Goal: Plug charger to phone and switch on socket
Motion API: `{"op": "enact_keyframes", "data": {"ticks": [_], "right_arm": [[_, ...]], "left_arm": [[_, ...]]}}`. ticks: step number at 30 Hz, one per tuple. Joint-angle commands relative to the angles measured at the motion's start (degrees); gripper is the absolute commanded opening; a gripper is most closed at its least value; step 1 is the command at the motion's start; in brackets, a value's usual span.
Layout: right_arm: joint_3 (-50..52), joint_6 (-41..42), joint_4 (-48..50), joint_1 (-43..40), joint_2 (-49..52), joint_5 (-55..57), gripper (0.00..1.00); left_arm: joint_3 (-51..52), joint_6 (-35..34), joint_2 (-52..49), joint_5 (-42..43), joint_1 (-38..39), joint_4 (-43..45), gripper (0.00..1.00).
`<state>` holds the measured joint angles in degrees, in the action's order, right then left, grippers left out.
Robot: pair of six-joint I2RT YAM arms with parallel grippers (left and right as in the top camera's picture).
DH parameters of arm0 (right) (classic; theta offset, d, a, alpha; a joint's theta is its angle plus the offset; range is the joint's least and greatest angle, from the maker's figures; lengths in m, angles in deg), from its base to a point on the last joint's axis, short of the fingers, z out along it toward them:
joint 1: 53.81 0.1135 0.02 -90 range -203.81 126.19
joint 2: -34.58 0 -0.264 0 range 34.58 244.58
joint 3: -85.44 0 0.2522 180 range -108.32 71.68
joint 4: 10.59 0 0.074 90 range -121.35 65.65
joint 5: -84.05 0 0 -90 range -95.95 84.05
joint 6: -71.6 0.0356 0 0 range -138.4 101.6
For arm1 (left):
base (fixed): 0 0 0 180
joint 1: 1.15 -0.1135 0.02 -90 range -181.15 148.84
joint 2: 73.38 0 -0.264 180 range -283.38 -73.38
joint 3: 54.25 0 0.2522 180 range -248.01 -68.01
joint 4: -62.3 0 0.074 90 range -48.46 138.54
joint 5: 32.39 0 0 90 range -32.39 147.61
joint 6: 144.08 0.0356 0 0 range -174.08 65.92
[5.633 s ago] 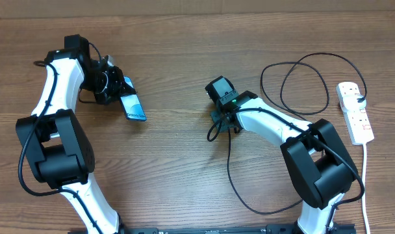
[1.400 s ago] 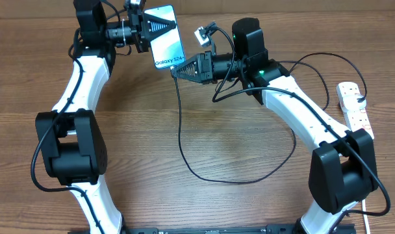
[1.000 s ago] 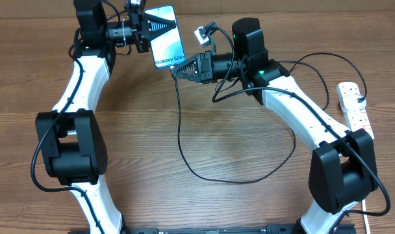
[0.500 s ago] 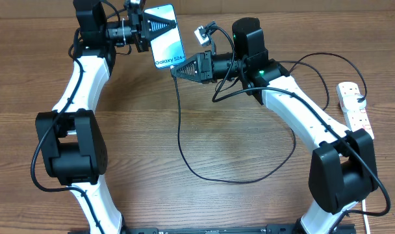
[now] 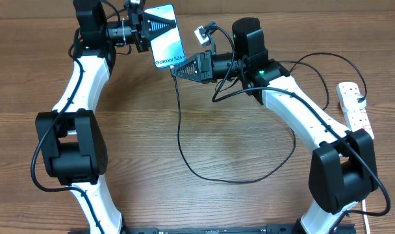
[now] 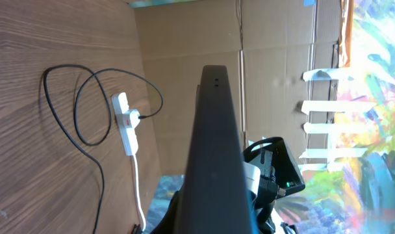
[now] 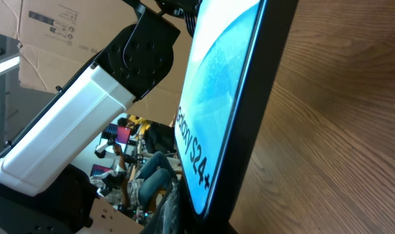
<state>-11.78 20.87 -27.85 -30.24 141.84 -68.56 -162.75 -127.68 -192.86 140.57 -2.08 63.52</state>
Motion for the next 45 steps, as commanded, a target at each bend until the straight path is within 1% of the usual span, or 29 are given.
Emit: {"op": "enact_keyframes", "data": {"ticks": [1, 9, 17, 22, 27, 45], "right_arm": [[-0.5, 0.4, 0.7, -0.7, -0.8, 2.6, 0.04], [-0.5, 0.5, 0.9, -0.7, -0.8, 3.0, 0.04], [-0.5, 4.2, 2.2, -0.8, -0.8, 5.9, 0.04], [-0.5, 4.8, 2.7, -0.8, -0.8, 6.7, 0.04], [-0.5, 7.5, 5.2, -0.8, -0.8, 8.3, 0.04], [-0.5, 7.0, 6.0, -0.8, -0.8, 14.0, 0.04]], "left_arm": [[-0.6, -1.2, 1.1, 4.2, 1.0, 0.3, 0.04], [-0.6, -1.2, 1.1, 5.2, 1.0, 0.3, 0.04], [-0.6, -0.2, 1.1, 7.6, 1.0, 0.3, 0.04], [-0.6, -0.1, 1.1, 7.6, 1.0, 0.3, 0.04], [-0.6, 0.3, 1.1, 7.6, 1.3, 0.3, 0.04], [-0.6, 0.3, 1.1, 7.6, 5.5, 0.0, 0.04]]}}
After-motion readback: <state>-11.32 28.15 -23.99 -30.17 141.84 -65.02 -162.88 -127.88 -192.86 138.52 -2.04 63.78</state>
